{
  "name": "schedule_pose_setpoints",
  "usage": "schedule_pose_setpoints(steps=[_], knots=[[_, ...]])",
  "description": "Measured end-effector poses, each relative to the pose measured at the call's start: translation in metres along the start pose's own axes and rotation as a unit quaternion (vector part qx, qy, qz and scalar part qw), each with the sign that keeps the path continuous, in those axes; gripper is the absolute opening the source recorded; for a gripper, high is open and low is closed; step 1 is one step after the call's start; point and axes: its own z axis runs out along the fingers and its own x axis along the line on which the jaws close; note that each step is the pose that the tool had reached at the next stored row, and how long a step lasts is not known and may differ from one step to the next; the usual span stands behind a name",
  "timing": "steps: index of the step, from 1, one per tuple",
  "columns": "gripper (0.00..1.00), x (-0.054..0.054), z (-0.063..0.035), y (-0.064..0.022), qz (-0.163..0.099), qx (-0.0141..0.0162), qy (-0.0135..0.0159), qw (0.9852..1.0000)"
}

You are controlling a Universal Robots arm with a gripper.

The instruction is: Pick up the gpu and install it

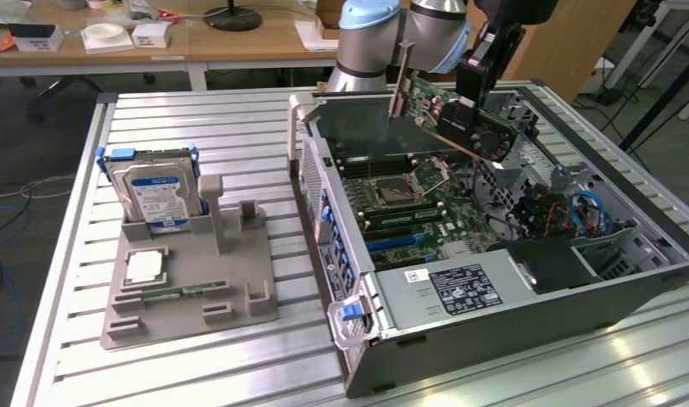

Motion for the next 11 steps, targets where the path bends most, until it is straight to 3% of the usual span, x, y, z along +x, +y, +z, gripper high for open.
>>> schedule_pose_setpoints(steps=[11], knots=[[0.26,0.0,-0.0004,0.0,-0.005,-0.0002,-0.0001,1.0]])
